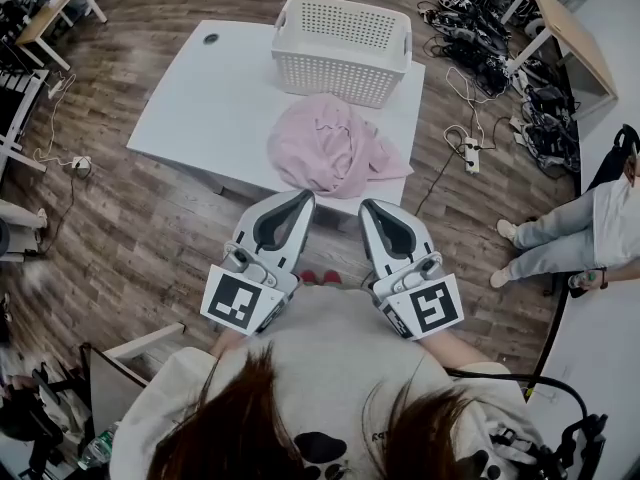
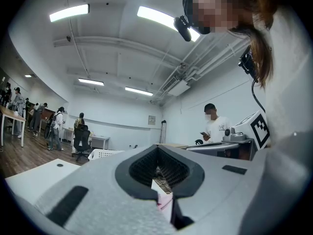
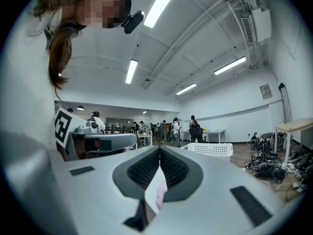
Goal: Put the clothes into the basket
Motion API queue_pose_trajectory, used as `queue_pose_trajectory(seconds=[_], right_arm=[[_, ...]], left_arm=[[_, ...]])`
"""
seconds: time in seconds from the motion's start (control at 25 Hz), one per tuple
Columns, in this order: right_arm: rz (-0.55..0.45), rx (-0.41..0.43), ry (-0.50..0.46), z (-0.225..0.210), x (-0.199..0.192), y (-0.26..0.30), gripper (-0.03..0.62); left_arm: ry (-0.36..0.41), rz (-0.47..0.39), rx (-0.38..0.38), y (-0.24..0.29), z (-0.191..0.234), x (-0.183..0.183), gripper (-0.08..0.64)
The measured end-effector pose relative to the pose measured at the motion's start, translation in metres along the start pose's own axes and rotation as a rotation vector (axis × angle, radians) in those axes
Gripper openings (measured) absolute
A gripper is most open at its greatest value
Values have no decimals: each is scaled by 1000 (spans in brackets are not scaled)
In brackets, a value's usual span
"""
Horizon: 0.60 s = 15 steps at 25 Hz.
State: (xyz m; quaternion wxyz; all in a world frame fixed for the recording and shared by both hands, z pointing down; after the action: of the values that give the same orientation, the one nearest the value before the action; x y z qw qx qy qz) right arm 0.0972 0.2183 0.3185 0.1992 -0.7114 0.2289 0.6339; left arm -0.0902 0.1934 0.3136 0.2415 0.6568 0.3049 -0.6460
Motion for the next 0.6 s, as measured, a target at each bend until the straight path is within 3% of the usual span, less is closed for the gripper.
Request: queue_pose_trajectory(seconds=[0.6], right_arm=[[7, -40, 27, 20, -4, 29, 12]], left_arm=[[-16, 0, -33, -9, 37, -7, 8]])
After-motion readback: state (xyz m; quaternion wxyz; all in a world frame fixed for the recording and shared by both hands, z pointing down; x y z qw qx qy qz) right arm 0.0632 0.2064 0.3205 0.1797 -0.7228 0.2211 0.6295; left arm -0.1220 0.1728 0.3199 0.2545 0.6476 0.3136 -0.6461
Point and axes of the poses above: the fingertips, and each gripper's own axes: y forward along the fingers, z to its left, x out of its top, the point moved 9 cm from there along -y, backward along the fingers, and after that the axes turned 6 degrees about y, right-handed, at the moved point
